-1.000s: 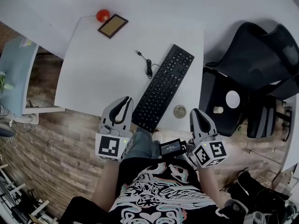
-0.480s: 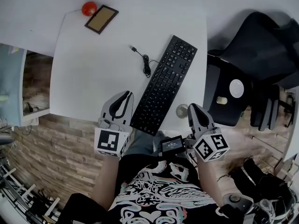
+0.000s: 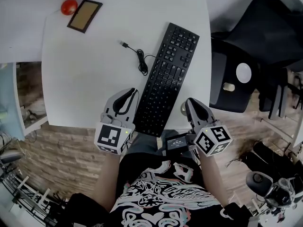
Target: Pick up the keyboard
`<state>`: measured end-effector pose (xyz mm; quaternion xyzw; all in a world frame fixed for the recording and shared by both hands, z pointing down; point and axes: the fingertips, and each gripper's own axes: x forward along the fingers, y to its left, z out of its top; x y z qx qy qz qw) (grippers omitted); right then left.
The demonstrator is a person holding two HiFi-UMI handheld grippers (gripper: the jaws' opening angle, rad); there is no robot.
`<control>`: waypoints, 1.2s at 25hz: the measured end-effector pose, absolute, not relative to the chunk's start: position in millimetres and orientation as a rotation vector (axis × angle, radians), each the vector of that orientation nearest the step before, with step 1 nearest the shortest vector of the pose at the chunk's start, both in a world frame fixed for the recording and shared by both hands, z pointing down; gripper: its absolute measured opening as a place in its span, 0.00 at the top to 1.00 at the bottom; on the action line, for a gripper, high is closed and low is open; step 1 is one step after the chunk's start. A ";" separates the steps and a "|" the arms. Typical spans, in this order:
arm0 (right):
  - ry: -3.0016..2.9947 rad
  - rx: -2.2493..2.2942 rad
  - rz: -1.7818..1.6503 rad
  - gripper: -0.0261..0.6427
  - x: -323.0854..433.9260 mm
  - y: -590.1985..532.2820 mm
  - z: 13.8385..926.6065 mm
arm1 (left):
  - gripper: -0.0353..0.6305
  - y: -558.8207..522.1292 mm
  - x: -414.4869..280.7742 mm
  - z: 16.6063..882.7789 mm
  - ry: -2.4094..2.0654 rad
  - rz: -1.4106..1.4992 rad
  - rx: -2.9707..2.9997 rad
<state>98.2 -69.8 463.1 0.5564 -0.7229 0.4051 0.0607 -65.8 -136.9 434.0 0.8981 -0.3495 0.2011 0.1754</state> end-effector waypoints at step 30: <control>-2.060 1.590 1.662 0.73 73.2 -96.1 514.6 | 0.62 -144.4 -7.6 509.5 -0.267 0.733 2.039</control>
